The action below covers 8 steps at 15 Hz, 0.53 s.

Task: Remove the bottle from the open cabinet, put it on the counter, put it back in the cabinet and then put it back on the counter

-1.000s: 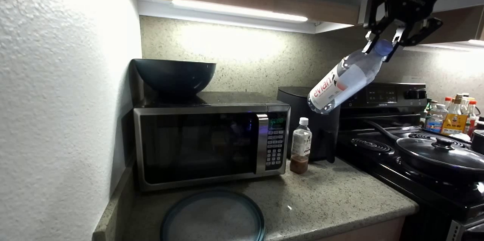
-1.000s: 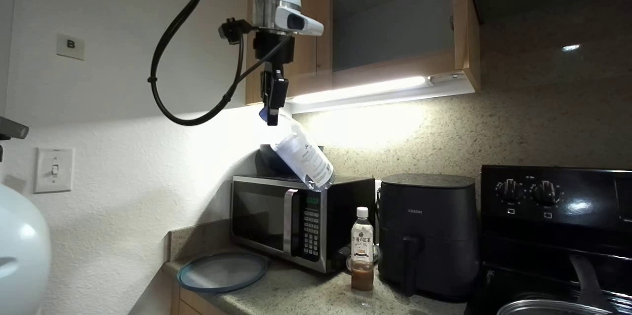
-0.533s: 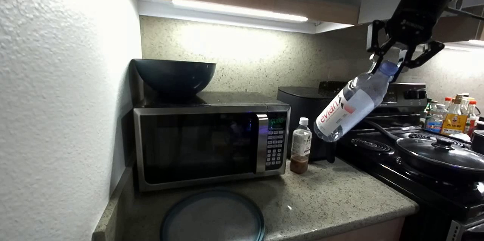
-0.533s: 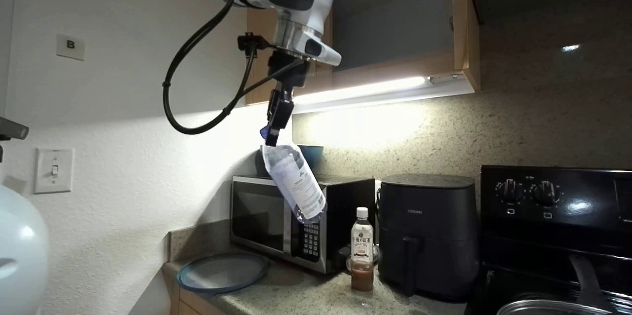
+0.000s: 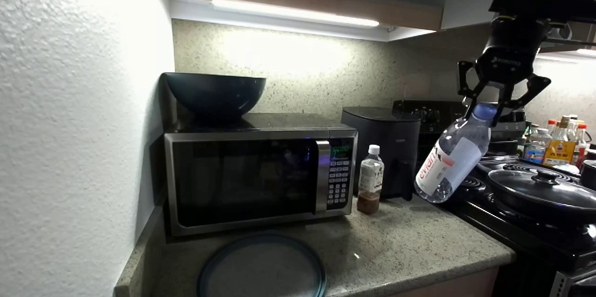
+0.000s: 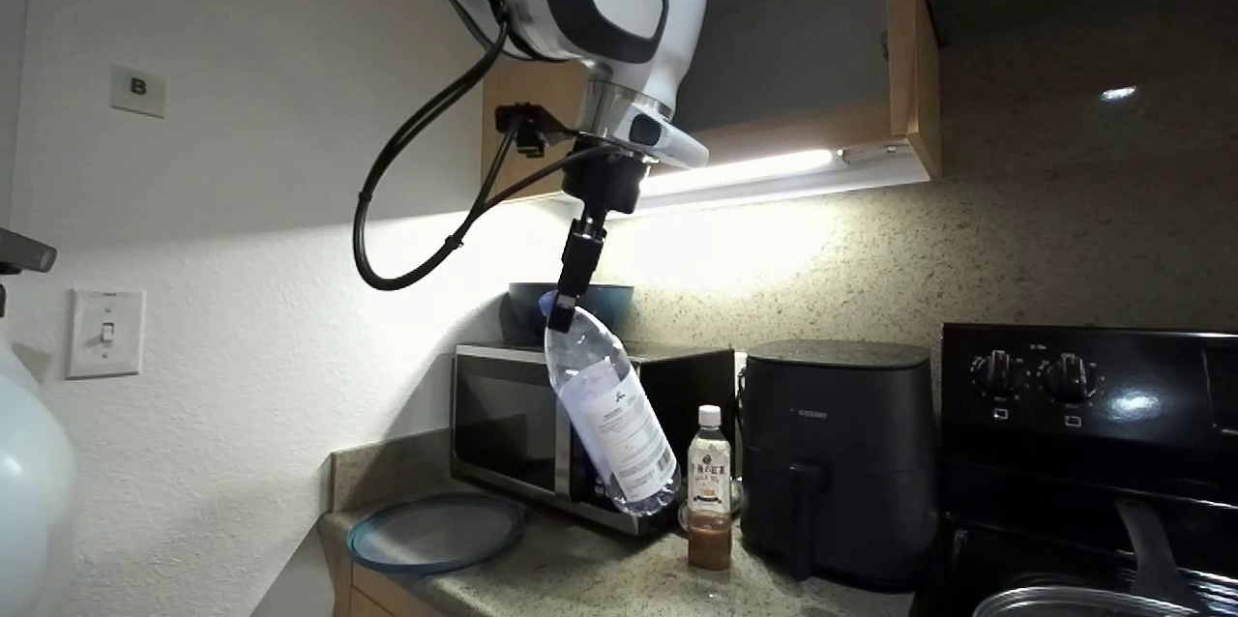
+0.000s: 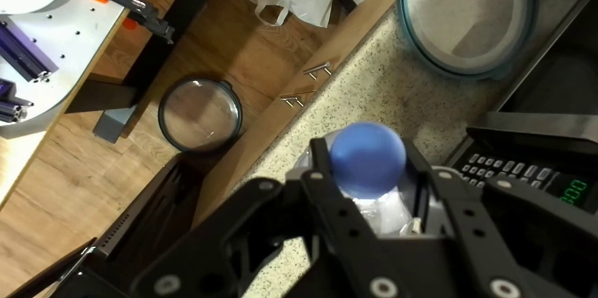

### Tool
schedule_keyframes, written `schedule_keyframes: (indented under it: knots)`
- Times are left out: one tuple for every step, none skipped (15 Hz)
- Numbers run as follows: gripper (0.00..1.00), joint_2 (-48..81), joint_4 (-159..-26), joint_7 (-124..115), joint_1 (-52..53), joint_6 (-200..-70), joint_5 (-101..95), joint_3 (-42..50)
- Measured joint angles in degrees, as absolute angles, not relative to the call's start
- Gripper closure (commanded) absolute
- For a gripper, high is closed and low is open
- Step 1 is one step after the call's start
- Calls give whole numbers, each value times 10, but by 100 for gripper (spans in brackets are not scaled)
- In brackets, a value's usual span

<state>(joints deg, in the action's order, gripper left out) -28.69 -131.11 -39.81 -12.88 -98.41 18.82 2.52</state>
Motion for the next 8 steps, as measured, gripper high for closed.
schedule_keyframes:
  knots:
    - [87, -287, -1311, -399, -129, -984, 188, 25]
    - [87, -287, -1311, -399, -129, -984, 188, 24]
    - [87, -287, -1311, -399, -128, -984, 188, 24]
    - [87, -286, -1311, -399, -126, -982, 191, 26]
    - [87, -283, -1311, -398, -124, -980, 198, 30]
    - [87, -277, -1310, -397, -123, -976, 208, 35]
    - [87, -269, -1309, -395, -121, -973, 218, 41]
    - [87, -260, -1307, -393, -119, -970, 227, 48]
